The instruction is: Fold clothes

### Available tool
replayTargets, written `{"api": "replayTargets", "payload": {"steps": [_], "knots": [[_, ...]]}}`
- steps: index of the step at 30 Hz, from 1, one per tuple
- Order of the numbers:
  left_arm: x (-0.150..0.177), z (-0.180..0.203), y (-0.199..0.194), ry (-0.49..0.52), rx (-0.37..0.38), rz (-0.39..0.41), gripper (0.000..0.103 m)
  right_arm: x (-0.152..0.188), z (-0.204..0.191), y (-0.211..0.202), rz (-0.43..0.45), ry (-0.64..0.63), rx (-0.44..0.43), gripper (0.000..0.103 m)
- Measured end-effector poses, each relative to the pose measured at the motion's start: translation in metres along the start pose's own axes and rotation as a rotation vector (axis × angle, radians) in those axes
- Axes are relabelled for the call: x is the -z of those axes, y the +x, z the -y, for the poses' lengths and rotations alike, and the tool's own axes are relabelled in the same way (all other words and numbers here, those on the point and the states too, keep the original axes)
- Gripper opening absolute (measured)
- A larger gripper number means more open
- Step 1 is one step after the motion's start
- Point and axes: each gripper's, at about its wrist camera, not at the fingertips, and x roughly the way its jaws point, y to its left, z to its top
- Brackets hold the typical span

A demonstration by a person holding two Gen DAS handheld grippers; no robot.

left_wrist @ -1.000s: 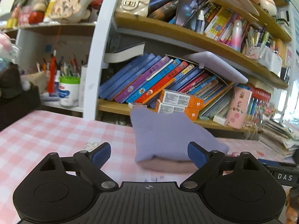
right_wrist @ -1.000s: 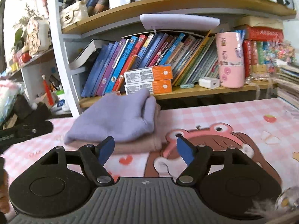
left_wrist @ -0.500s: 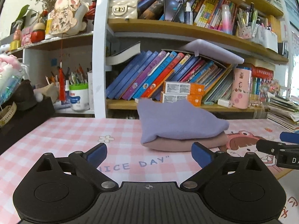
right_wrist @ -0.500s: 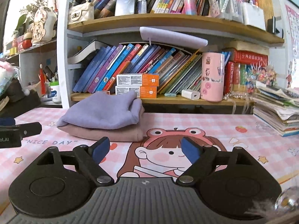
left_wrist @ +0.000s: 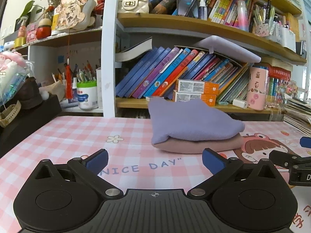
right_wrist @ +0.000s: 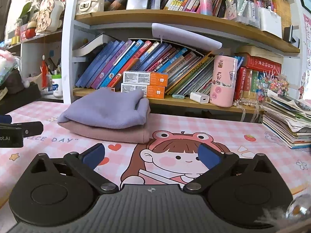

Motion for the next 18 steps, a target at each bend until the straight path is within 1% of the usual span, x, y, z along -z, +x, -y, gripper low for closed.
{"api": "replayTargets", "payload": {"steps": [7,18], "knots": [[-0.0002,0.0009,0.0006,0.006,-0.003,-0.007,0.103,0.0,0.0014,0.0025,-0.013,0.008,-0.005,0.103],[-0.0003,0.0069,-0.003,0.041,-0.018,0.013,0.103,-0.0005,0.0026,0.0026,-0.016,0.016,-0.011,0.103]]}}
